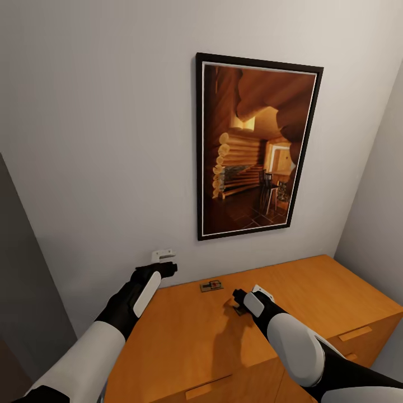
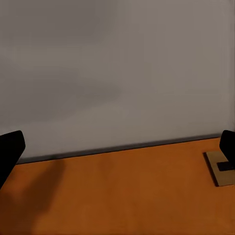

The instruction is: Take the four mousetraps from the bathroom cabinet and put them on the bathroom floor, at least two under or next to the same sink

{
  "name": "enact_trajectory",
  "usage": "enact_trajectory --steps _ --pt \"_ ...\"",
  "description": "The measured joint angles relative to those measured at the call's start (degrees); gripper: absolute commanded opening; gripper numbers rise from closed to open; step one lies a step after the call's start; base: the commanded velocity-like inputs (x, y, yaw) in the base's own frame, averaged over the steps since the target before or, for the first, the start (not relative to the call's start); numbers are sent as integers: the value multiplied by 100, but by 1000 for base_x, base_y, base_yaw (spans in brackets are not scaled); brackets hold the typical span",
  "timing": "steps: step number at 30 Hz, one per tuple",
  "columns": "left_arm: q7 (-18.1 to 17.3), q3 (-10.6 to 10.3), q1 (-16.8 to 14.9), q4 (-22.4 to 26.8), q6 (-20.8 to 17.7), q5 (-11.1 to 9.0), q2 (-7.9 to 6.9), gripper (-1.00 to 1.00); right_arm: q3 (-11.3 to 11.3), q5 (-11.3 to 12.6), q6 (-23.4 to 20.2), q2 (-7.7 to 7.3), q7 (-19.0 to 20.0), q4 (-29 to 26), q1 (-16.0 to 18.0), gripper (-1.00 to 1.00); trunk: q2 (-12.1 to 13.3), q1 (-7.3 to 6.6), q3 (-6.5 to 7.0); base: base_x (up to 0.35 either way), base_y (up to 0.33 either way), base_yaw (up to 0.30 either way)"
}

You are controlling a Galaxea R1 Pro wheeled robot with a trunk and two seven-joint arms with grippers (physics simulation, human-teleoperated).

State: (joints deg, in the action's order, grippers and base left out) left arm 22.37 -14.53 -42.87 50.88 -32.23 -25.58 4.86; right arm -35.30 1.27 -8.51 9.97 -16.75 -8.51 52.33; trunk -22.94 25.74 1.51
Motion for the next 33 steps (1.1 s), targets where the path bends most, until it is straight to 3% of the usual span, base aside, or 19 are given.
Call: enact_trajectory --steps 17,33 --pt "-429 2 0 -1 2 13 -38 100 5 -2 -4 0 1 -1 0 100 0 0 0 0 0 0" --pt "-462 7 0 -6 2 25 -43 100 6 -2 -5 0 1 -1 0 100 0 0 0 0 0 0"
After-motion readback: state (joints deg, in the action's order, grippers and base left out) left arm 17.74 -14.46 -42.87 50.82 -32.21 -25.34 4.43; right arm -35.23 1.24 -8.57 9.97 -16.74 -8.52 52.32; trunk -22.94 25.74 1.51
